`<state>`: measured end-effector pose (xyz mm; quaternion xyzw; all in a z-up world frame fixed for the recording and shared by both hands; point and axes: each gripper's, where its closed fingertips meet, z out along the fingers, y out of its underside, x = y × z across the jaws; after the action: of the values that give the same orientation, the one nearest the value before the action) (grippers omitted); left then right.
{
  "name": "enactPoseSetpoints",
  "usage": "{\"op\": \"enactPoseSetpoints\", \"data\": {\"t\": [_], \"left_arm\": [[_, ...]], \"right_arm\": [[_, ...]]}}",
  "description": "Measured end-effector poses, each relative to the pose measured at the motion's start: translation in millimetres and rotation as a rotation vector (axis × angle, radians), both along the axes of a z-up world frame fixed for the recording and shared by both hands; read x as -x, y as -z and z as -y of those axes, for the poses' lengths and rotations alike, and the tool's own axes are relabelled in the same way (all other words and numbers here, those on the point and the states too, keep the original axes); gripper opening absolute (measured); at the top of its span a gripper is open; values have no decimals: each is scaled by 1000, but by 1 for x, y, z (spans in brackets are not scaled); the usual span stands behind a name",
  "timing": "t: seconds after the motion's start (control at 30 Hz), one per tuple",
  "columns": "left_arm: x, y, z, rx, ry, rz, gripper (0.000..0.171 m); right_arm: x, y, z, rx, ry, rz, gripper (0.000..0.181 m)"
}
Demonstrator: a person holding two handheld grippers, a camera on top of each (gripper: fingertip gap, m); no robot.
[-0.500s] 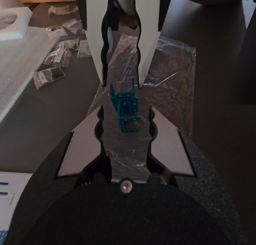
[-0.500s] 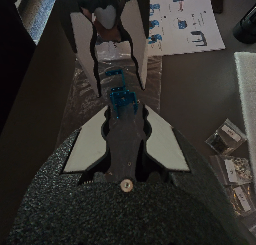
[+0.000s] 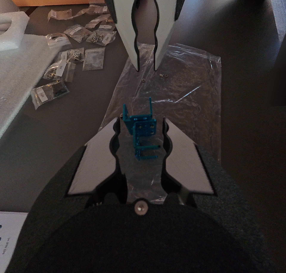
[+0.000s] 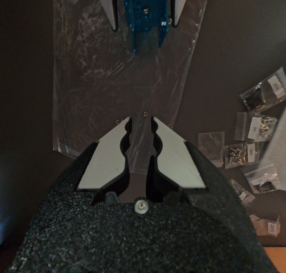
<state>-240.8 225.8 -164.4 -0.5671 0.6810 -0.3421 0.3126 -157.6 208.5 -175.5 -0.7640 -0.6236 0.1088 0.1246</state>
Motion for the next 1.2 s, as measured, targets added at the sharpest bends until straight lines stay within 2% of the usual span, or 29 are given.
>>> {"op": "enactPoseSetpoints", "data": {"t": [0.33, 0.7, 1.0, 1.13, 1.2], "left_arm": [[13, -5, -2, -33, -2, 36, 55], [33, 1, -5, -33, 22, -5, 55], [40, 4, -1, -25, 65, -14, 55], [45, -7, -2, 1, 23, 8, 55], [51, -19, -1, 49, -39, 33, 55]], "right_arm": [[1, 18, -8, -9, -11, 79, 15], [3, 20, -4, -25, -18, 77, 5], [3, 20, -4, 26, 23, 54, 4], [4, 20, -4, 34, 40, 12, 4], [4, 19, -3, 53, 52, -25, 3]]}}
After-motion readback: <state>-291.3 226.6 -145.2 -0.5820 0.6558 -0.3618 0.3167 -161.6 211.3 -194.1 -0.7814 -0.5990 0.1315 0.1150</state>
